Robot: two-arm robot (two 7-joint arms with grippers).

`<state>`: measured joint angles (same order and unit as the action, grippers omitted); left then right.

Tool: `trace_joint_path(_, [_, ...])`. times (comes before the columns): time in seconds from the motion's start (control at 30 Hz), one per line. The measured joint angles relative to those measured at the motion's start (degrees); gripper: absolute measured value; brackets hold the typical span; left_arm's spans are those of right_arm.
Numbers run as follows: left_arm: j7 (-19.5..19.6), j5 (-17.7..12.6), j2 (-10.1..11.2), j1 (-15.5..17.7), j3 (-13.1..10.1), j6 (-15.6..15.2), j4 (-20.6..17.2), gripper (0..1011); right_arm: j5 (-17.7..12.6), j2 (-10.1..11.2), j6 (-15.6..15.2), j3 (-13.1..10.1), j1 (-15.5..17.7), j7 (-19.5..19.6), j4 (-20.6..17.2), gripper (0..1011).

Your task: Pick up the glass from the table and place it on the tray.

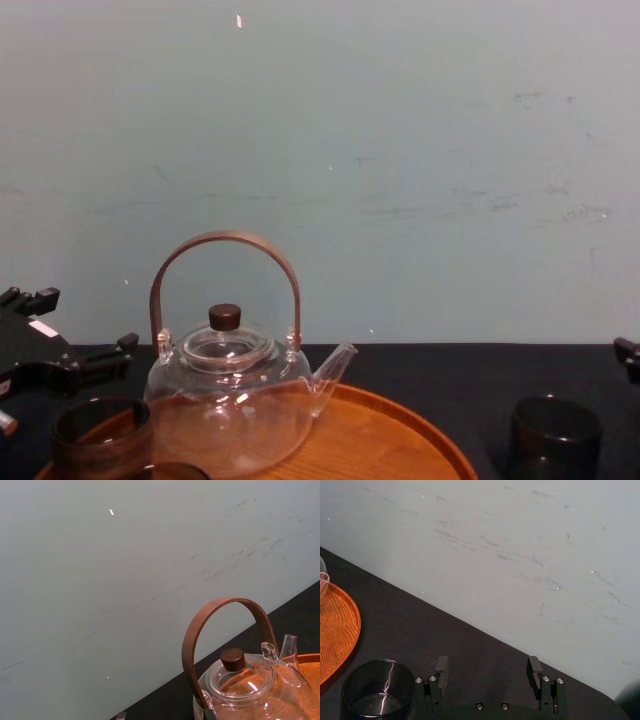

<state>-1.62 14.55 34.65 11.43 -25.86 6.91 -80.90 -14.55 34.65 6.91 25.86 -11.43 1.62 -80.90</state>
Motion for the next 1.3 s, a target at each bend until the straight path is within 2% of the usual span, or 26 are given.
trace_joint_path(1.3, [0.0,0.0,0.0,0.0,0.0,0.0,0.0,1001,0.0,0.0,0.0,0.0,0.0,0.0,0.0,1002])
